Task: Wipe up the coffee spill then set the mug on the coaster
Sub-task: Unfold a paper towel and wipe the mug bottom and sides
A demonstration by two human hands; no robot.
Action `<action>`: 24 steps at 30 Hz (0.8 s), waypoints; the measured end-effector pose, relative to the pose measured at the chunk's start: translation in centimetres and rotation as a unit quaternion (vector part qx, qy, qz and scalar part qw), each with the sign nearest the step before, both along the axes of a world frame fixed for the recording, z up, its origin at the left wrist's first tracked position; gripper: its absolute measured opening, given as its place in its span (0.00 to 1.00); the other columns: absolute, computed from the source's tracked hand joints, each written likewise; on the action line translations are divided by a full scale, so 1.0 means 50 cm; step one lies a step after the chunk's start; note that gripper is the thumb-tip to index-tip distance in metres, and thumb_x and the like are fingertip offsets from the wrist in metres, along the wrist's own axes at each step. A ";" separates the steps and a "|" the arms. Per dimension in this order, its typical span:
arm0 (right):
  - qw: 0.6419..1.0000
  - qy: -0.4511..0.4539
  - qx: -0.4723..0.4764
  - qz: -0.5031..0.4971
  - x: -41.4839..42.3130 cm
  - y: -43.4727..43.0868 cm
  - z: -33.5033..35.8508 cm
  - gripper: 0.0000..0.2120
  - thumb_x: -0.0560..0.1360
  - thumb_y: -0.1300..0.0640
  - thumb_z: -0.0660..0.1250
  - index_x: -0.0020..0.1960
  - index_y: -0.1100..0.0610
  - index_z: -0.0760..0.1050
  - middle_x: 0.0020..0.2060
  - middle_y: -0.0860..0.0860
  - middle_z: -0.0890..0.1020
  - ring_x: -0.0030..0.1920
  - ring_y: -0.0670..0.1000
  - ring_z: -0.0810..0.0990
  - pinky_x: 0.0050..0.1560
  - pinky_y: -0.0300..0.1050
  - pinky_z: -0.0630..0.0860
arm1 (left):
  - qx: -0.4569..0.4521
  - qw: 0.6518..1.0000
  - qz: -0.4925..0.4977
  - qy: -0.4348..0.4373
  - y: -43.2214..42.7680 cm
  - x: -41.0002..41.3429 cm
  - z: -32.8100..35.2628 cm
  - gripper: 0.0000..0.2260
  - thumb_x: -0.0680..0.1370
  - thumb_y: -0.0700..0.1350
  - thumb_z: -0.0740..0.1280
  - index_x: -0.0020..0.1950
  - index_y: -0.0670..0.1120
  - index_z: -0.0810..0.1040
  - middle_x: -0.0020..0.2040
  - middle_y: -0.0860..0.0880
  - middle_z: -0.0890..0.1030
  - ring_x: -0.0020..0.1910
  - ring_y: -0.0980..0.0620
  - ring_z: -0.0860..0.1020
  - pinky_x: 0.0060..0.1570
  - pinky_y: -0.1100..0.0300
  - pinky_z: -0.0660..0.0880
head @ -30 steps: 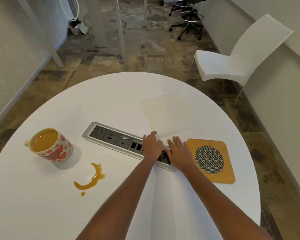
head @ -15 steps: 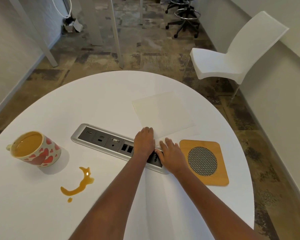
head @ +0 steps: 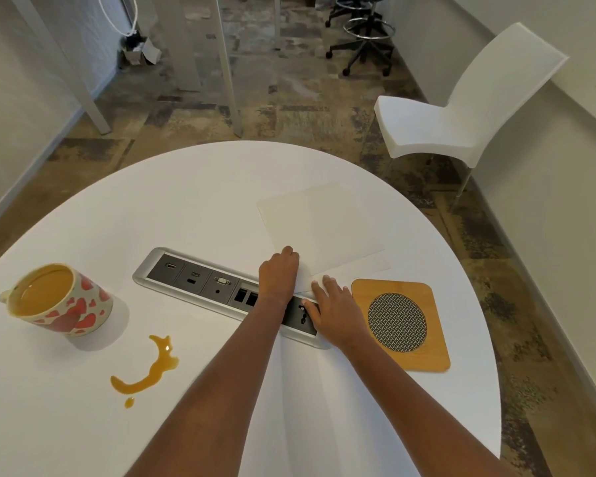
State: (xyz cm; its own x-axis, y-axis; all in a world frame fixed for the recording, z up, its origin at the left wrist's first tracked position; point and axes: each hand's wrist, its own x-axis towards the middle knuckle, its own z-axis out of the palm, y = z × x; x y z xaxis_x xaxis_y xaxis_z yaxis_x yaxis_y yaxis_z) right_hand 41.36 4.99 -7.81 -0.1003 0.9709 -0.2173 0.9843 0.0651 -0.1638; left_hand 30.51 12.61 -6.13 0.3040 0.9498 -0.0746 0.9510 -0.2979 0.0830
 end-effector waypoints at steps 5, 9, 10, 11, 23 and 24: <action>1.000 -0.005 -0.007 0.004 0.001 0.003 -0.001 0.27 0.81 0.46 0.48 0.74 0.60 0.55 0.75 0.60 0.58 0.75 0.55 0.58 0.72 0.53 0.58 | 0.013 1.000 -0.004 0.010 0.010 0.009 -0.003 0.10 0.78 0.33 0.55 0.56 0.38 0.72 0.59 0.42 0.72 0.54 0.45 0.76 0.46 0.56 0.74; 1.000 -0.001 -0.014 -0.001 0.003 0.002 -0.003 0.27 0.81 0.46 0.48 0.74 0.60 0.55 0.75 0.60 0.58 0.75 0.55 0.56 0.73 0.53 0.58 | 0.024 1.000 0.005 0.000 0.009 -0.002 -0.006 0.10 0.78 0.33 0.54 0.57 0.38 0.71 0.60 0.41 0.72 0.53 0.45 0.76 0.45 0.56 0.73; 1.000 0.001 -0.016 -0.003 0.004 0.002 -0.003 0.27 0.81 0.45 0.49 0.74 0.60 0.55 0.75 0.60 0.57 0.75 0.55 0.56 0.73 0.53 0.57 | 0.030 0.999 0.012 -0.011 0.008 -0.008 -0.006 0.10 0.78 0.33 0.53 0.57 0.38 0.70 0.59 0.41 0.72 0.52 0.45 0.76 0.44 0.57 0.72; 1.000 0.003 -0.017 -0.006 0.004 0.003 -0.003 0.27 0.81 0.45 0.49 0.74 0.59 0.55 0.75 0.59 0.57 0.75 0.55 0.56 0.73 0.53 0.57 | 0.037 0.999 0.021 -0.023 0.006 -0.015 -0.005 0.10 0.78 0.34 0.53 0.57 0.39 0.69 0.59 0.42 0.72 0.52 0.45 0.76 0.43 0.57 0.71; 0.986 0.152 -0.025 -0.056 0.014 0.001 0.032 0.25 0.81 0.52 0.53 0.75 0.57 0.54 0.76 0.58 0.55 0.77 0.55 0.51 0.74 0.48 0.53 | 0.115 0.918 0.030 -0.378 -0.022 -0.091 0.124 0.05 0.77 0.40 0.61 0.49 0.40 0.72 0.46 0.45 0.79 0.43 0.46 0.77 0.40 0.58 0.71; 0.978 0.196 0.000 -0.078 0.017 0.000 0.043 0.24 0.81 0.53 0.54 0.75 0.58 0.55 0.76 0.58 0.56 0.77 0.54 0.52 0.74 0.47 0.53 | 0.103 0.903 0.033 -0.416 -0.023 -0.098 0.136 0.04 0.77 0.40 0.60 0.49 0.40 0.71 0.46 0.47 0.79 0.45 0.48 0.77 0.39 0.61 0.70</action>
